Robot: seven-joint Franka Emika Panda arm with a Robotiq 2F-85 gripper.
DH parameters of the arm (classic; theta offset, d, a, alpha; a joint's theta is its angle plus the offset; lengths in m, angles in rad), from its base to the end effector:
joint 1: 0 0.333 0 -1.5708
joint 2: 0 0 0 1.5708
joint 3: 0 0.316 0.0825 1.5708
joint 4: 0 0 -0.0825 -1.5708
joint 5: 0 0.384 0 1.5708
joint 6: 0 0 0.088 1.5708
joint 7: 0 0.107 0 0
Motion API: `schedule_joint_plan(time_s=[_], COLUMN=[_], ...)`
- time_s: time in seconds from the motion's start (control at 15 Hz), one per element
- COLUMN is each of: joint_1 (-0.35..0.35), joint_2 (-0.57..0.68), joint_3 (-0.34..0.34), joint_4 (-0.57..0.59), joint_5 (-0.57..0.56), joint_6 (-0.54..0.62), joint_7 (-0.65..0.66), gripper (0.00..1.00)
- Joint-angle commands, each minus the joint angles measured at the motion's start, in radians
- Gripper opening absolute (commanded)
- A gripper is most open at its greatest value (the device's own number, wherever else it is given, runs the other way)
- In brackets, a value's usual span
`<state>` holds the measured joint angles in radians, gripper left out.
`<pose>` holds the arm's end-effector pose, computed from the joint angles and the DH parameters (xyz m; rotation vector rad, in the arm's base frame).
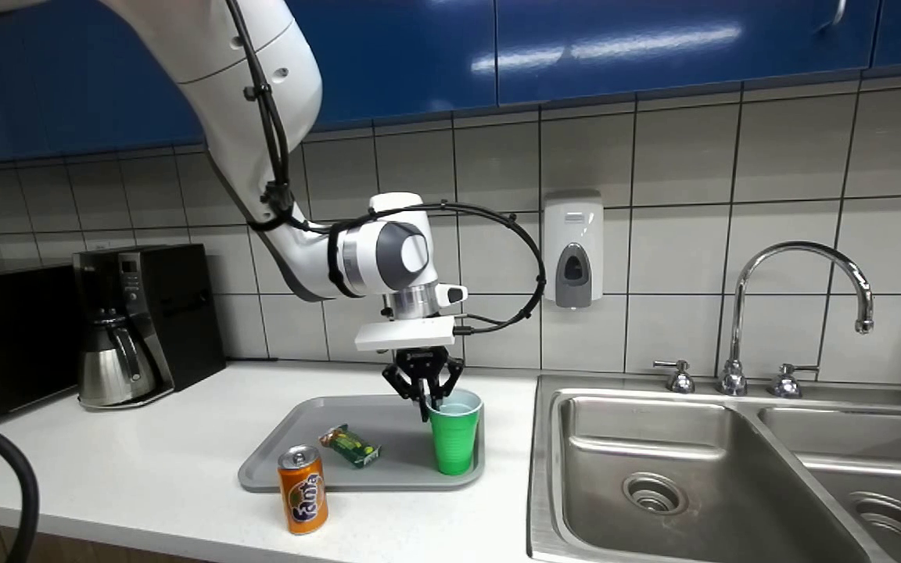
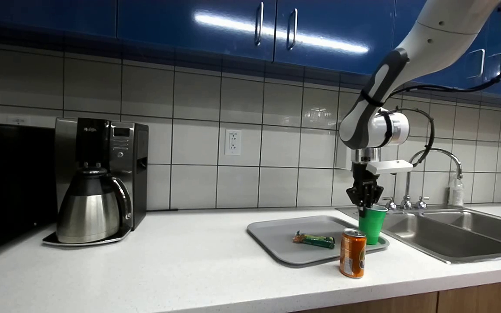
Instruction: Remove the green cup from the tray
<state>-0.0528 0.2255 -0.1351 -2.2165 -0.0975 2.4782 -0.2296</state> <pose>0.5437 -0.1028 0.2792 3.0386 0.1847 0.0265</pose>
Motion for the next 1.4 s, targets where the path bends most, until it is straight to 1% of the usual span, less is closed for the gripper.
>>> schedule_joint_plan(time_s=[0.0, 0.4, 1.33], joint_1=[-0.031, -0.035, -0.035], joint_2=[0.003, 0.004, 0.015], joint_3=[0.028, 0.032, 0.028], joint_4=[0.013, 0.011, 0.002], joint_5=[0.02, 0.022, 0.011], joint_6=[0.006, 0.03, 0.171], joint_7=[-0.013, -0.013, 0.003], gripper=[0.0, 0.01, 0.01])
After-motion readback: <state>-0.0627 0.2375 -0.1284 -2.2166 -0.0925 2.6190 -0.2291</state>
